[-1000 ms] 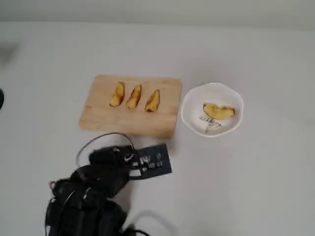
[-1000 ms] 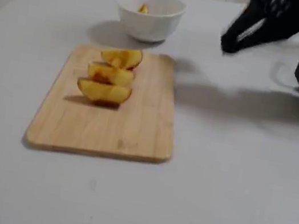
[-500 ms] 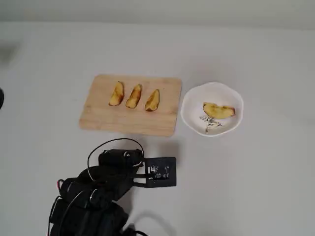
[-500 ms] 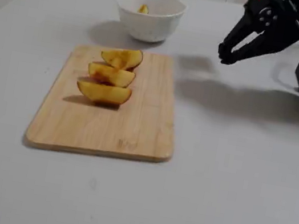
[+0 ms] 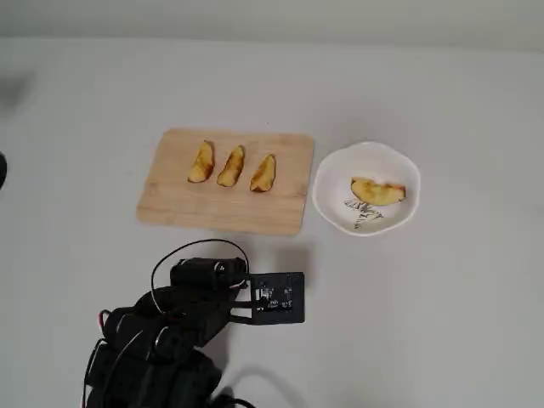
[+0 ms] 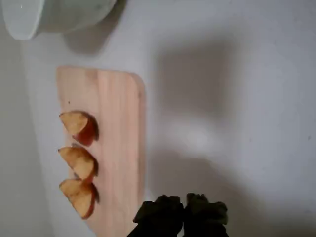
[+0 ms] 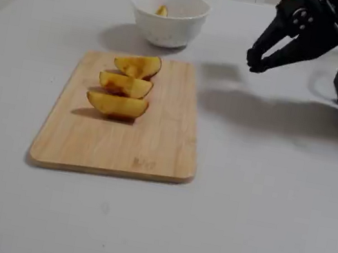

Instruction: Pick up the leftmost apple slice from the cutting board and place it into the bowl

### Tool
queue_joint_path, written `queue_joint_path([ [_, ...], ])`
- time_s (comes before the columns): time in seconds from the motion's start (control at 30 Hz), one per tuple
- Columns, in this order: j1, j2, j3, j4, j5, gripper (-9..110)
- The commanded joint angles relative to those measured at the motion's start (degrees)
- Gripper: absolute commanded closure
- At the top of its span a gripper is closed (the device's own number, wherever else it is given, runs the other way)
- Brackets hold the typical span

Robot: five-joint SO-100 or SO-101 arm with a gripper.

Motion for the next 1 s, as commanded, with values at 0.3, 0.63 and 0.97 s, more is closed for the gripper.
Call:
queue_joint_path([
  [0.3,-0.62,0.53,-13.71,-3.52,-0.09,101],
  [0.63,-4.92,0.53,-32.96,7.38,-0.53,102],
  [0.97,-2.37,0.53,-10.63,2.2,-0.44,102],
])
